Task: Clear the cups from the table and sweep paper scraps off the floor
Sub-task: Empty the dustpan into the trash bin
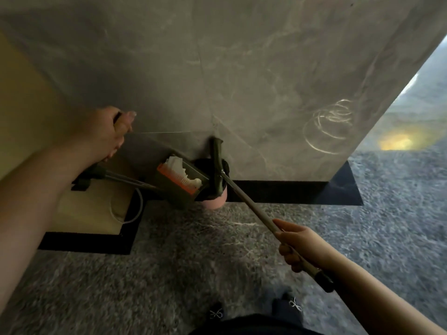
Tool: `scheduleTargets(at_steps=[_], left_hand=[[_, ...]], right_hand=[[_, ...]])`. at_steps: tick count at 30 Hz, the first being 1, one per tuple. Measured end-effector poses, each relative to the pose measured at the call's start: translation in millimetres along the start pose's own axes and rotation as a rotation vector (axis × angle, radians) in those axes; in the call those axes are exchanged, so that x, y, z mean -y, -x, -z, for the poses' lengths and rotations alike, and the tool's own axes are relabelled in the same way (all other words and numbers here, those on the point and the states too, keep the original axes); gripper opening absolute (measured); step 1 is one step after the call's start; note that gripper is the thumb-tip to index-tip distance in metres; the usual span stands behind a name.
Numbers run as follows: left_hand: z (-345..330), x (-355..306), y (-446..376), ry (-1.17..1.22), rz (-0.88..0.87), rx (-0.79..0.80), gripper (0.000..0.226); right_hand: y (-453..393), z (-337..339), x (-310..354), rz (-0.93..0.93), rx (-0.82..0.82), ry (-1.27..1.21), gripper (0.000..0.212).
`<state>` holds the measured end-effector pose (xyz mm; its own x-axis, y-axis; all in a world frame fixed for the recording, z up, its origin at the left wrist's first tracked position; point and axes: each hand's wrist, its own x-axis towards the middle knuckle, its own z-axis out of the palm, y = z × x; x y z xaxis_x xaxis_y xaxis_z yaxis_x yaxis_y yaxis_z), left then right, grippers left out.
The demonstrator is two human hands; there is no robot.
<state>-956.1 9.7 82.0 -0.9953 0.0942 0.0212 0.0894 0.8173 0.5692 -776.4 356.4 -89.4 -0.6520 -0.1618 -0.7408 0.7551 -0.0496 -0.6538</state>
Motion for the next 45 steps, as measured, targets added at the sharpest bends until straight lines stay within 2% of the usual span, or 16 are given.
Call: scheduleTargets(at_steps=[7,20,28,37,45], left_hand=[[-30.3,-36.9,-0.1,-0.054,0.080,-0.036,0.041],[-29.3,-71.4,-50.3,-0.326,0.057,0.015,0.047],[-55.0,-93.5,-94.4,-0.350,0.036,0.188,0.045],[-63.9,-102.8,-131.2,-0.379,-0.027,0.216,0.046],[-72.0,-114.0,-144.2,-0.426,-0.017,0.211,0.047]], right_hand=[[18.7,71.1,29.7,-0.014,0.065,0.229,0.052],[-17.6,99.8,75.1,0.088,0.006,0.491,0.058],[-41.2,102.0,72.0,0.078,0.028,0.548,0.060],[-62.0,114.3,78.4,0.097,0.020,0.574,0.061],[-102.5,140.2,99.5,0.113,0.093,0.640,0.060]])
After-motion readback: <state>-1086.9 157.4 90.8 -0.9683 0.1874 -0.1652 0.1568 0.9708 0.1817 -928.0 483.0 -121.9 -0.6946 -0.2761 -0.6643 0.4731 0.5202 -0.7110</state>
